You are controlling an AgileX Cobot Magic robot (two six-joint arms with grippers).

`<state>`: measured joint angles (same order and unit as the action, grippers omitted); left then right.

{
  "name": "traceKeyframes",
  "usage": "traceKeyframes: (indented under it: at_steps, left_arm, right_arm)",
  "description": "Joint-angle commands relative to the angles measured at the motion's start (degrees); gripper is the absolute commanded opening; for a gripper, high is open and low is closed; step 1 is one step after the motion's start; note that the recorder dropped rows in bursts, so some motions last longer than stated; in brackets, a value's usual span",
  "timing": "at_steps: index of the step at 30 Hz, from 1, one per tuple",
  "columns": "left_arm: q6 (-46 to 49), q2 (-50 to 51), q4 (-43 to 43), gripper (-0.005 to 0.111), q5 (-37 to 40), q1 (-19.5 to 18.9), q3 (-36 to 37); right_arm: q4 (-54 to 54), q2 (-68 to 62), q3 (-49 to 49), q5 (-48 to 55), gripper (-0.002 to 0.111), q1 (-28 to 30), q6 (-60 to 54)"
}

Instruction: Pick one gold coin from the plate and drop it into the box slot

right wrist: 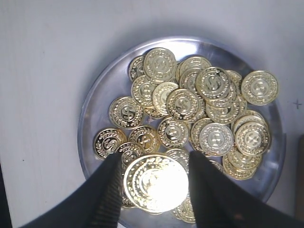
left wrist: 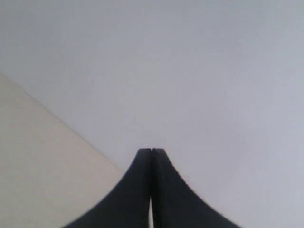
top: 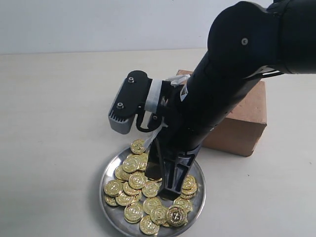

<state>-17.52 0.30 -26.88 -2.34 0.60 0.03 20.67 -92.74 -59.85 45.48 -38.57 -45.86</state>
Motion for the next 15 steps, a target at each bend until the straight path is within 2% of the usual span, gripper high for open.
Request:
traceKeyframes:
  at_steps: [1,4,9,12,15]
  left_arm:
    - [-4.74,0.18,-2.15,0.0,5.37,0.33,-0.03]
    - [-4.03,5.27,-2.67,0.0,12.3,1.82,-4.31]
    - [3.68,15.06,-4.9,0.0,16.96,7.11,-13.17]
    - [9.01,27.26,-7.1,0.0,21.32,10.59,-19.32]
    - [11.95,33.59,-9.41,0.007,24.24,10.85,-21.58]
  right_arm:
    - [0.35,0.67,-0.09,0.28,0.026,-0.1,-0.6]
    - [0.35,0.67,-0.09,0.93,0.026,-0.1,-0.6]
    - [0.0,0.67,-0.09,0.92,0.026,-0.1,-0.6]
    - [0.01,0.67,-0.09,0.82,0.026,-0.1,-0.69]
    - [-0.07,0.67,-0.09,0.72,0.026,-0.1,-1.31]
